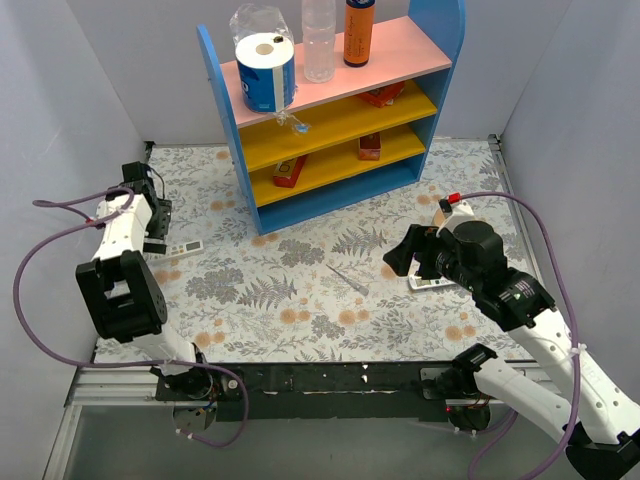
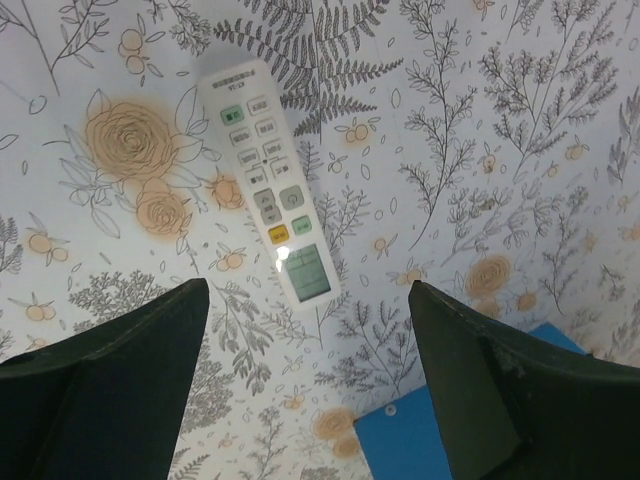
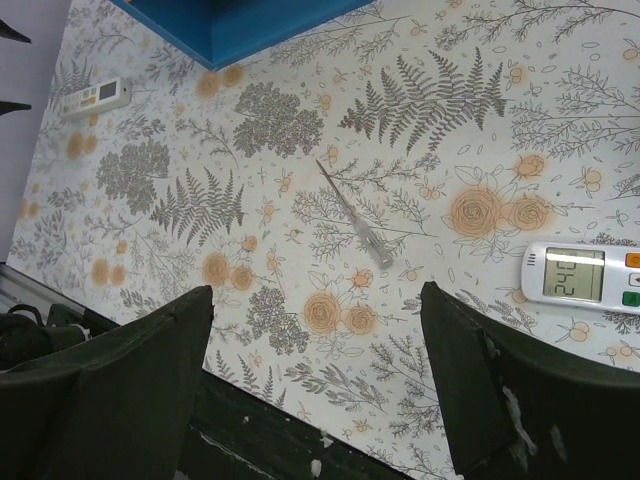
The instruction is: Unload the batteries from the remote control
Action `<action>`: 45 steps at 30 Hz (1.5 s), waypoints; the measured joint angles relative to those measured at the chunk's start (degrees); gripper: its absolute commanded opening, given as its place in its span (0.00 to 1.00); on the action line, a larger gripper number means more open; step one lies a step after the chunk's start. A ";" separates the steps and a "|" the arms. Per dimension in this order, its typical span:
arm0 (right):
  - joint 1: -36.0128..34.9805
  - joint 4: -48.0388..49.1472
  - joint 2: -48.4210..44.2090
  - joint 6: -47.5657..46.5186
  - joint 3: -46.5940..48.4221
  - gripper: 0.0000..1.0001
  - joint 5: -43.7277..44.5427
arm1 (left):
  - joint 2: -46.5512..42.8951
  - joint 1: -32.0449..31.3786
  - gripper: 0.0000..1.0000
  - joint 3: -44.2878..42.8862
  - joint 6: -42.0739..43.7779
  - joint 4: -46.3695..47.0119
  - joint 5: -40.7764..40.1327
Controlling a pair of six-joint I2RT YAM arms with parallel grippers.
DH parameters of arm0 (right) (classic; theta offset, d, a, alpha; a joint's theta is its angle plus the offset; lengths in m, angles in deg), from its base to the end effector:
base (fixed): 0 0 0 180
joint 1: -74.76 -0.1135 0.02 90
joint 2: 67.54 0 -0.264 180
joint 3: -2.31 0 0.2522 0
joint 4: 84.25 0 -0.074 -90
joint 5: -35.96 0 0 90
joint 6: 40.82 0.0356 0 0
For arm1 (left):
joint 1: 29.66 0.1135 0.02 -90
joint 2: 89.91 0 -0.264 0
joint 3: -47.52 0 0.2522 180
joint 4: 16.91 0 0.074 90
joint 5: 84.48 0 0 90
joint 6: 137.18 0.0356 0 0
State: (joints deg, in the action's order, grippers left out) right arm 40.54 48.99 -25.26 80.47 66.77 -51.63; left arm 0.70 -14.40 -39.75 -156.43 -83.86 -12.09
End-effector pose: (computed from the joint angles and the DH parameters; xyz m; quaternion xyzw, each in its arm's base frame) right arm 0.1314 0.0875 0.3407 -0.0101 0.8412 0.2774 0.4639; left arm 0.2972 0.0922 0.2612 -0.8739 0.4301 -0.0208 0.2257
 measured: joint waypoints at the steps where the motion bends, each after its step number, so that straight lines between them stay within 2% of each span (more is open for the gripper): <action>1: 0.00 0.00 -0.13 0.02 0.00 0.90 -0.02 | 1.92 -0.02 0.82 -1.25 -0.17 -0.07 -0.28; 17: 0.00 -0.02 1.62 0.02 -1.01 0.88 1.29 | 13.55 0.00 0.85 -0.94 -4.04 1.36 -0.22; 25: 0.00 0.63 1.70 0.02 -2.21 0.88 1.29 | 17.77 0.00 0.82 0.11 -4.46 2.27 -0.59; 34: 0.00 0.83 0.83 -0.26 -2.93 0.87 0.74 | 16.20 0.02 0.50 2.71 -4.55 2.51 -1.01; 37: 0.00 2.01 0.20 -0.48 -2.93 0.87 -0.07 | 13.79 0.02 0.46 5.66 -4.74 2.73 -0.81; 41: 0.02 4.59 0.00 -2.05 -3.23 0.88 -4.76 | 10.71 0.02 0.25 8.68 -4.04 2.23 0.72; 43: 0.00 6.69 -0.17 -3.02 -4.46 0.88 -7.93 | 9.01 0.00 0.19 9.81 -2.82 2.45 1.77; 44: 0.00 7.56 -0.20 -3.21 -5.22 0.88 -9.42 | 7.50 -0.02 0.12 10.73 -1.81 2.64 2.58; 45: -0.02 8.11 -0.17 -3.28 -5.92 0.88 -10.73 | 5.95 -0.02 0.00 11.47 -0.85 2.71 3.45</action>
State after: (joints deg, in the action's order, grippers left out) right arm 40.52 57.10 -25.44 77.19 60.84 -62.36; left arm 6.65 -14.42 -28.28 -157.28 -81.15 -8.63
